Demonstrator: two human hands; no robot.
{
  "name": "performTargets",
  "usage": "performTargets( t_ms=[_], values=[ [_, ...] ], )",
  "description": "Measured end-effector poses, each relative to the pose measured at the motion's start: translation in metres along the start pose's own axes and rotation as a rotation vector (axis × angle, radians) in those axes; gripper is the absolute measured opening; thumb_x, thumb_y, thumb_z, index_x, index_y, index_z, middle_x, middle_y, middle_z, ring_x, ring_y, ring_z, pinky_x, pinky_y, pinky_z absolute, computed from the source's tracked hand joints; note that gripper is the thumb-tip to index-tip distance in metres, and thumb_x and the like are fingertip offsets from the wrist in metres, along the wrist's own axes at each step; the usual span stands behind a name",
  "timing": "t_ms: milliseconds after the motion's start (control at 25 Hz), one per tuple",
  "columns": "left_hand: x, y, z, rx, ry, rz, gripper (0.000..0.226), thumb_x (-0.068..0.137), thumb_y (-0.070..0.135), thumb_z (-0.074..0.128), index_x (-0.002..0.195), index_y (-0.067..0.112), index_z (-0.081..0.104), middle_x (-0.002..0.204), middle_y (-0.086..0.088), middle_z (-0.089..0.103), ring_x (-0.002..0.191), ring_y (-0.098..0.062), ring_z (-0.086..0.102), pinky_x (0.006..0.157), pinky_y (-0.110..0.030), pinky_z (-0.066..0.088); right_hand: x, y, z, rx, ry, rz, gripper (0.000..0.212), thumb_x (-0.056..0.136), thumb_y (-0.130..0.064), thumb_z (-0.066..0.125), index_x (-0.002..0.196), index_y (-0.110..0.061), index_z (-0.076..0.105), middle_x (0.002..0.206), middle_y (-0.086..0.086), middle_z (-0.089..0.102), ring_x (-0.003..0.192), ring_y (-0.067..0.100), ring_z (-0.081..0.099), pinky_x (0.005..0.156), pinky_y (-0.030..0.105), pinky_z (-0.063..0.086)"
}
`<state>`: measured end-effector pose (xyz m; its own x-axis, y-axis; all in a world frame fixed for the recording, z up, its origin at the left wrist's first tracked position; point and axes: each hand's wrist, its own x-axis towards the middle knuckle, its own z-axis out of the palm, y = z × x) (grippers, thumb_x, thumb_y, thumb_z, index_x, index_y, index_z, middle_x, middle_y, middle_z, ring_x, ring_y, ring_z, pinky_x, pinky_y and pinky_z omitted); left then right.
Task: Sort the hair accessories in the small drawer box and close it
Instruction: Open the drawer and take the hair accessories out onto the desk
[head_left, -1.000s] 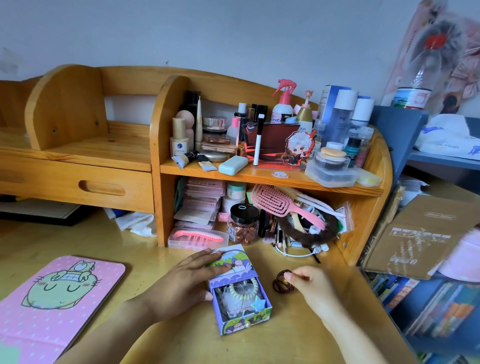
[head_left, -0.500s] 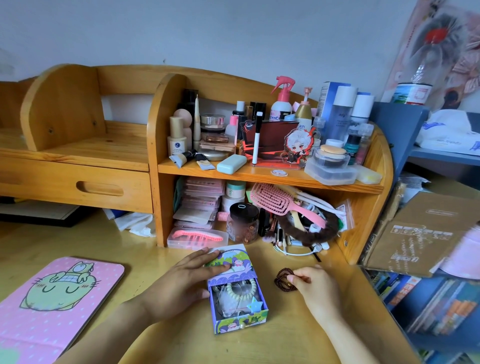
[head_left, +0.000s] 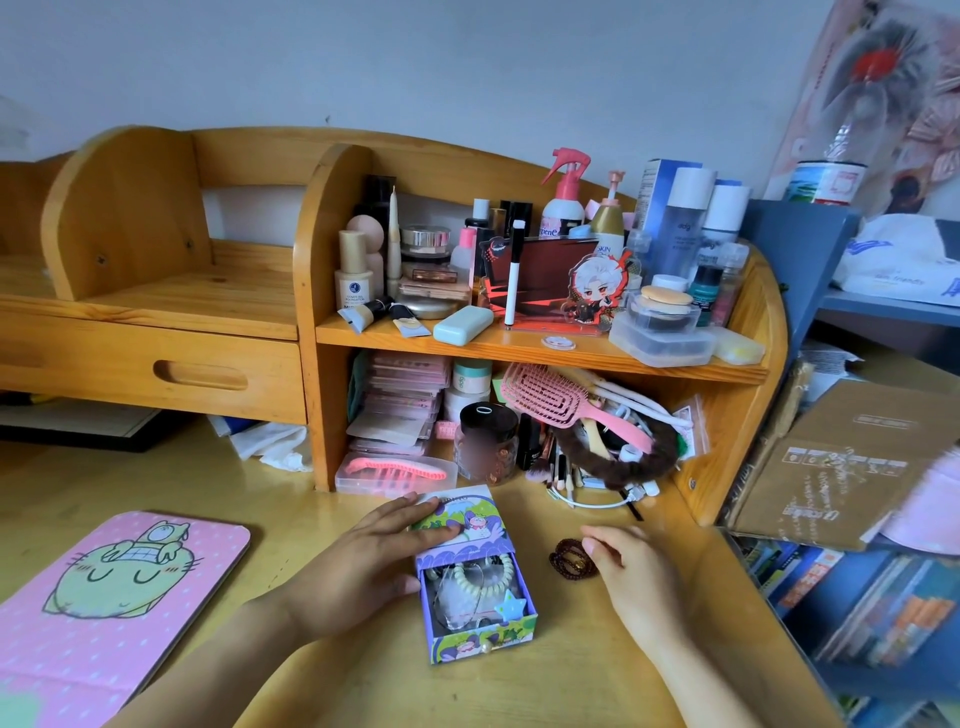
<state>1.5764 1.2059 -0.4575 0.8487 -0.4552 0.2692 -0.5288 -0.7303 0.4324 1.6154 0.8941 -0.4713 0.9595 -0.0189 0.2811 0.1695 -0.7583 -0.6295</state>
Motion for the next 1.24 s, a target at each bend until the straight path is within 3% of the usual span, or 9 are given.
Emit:
performTargets(
  t_ms=[120, 320, 640, 960, 1120, 1240],
  values=[
    [0.0, 0.0, 0.0, 0.007, -0.006, -0.004, 0.064, 0.088, 0.028, 0.06, 0.132, 0.058, 0.025, 0.15, 0.019, 0.017, 0.141, -0.001, 0.002, 0.113, -0.019, 0.007, -0.002, -0.003, -0.002, 0.018, 0.002, -0.008, 0.024, 0.09, -0.03, 0.055, 0.112, -0.031, 0.065, 0.107, -0.012, 0.06, 0.103, 0.015, 0.058, 0.089, 0.039, 0.049],
    [0.0, 0.003, 0.0, -0.008, -0.001, -0.009, 0.065, 0.088, 0.027, 0.06, 0.131, 0.059, 0.024, 0.15, 0.017, 0.019, 0.141, 0.0, 0.002, 0.111, -0.014, 0.005, -0.012, -0.022, -0.007, 0.14, -0.011, -0.081, 0.038, 0.085, -0.023, 0.064, 0.121, -0.034, 0.057, 0.098, -0.016, 0.057, 0.093, 0.006, 0.056, 0.087, 0.03, 0.047],
    [0.0, 0.004, -0.002, 0.004, -0.009, 0.0, 0.066, 0.086, 0.029, 0.058, 0.128, 0.064, 0.02, 0.151, 0.015, 0.018, 0.141, -0.001, 0.003, 0.112, -0.015, 0.004, -0.035, -0.071, -0.011, 0.143, -0.148, -0.488, 0.023, 0.082, -0.017, 0.066, 0.096, -0.035, 0.068, 0.1, -0.021, 0.055, 0.104, 0.004, 0.051, 0.089, 0.014, 0.038],
    [0.001, 0.002, -0.002, 0.012, -0.016, 0.005, 0.066, 0.086, 0.029, 0.059, 0.126, 0.067, 0.021, 0.15, 0.019, 0.016, 0.141, -0.001, 0.003, 0.112, -0.016, 0.005, -0.038, -0.088, -0.007, -0.07, -0.282, -0.683, 0.017, 0.082, -0.026, 0.065, 0.096, -0.035, 0.069, 0.102, -0.018, 0.053, 0.094, 0.003, 0.041, 0.083, 0.022, 0.041],
    [0.001, 0.001, -0.001, 0.01, -0.01, 0.005, 0.068, 0.087, 0.028, 0.06, 0.125, 0.069, 0.022, 0.149, 0.019, 0.016, 0.14, 0.0, 0.002, 0.113, -0.019, 0.006, -0.037, -0.089, -0.003, -0.155, -0.277, -0.733, 0.016, 0.08, -0.023, 0.066, 0.092, -0.033, 0.068, 0.099, -0.015, 0.053, 0.092, 0.01, 0.043, 0.076, 0.028, 0.044],
    [0.001, 0.001, -0.001, 0.009, -0.012, 0.001, 0.069, 0.087, 0.026, 0.061, 0.123, 0.07, 0.022, 0.148, 0.021, 0.016, 0.14, 0.0, 0.003, 0.11, -0.014, 0.004, -0.038, -0.095, -0.005, -0.22, -0.209, -0.808, 0.009, 0.074, -0.022, 0.069, 0.079, -0.029, 0.071, 0.091, -0.011, 0.056, 0.087, 0.008, 0.043, 0.068, 0.023, 0.04]
  ],
)
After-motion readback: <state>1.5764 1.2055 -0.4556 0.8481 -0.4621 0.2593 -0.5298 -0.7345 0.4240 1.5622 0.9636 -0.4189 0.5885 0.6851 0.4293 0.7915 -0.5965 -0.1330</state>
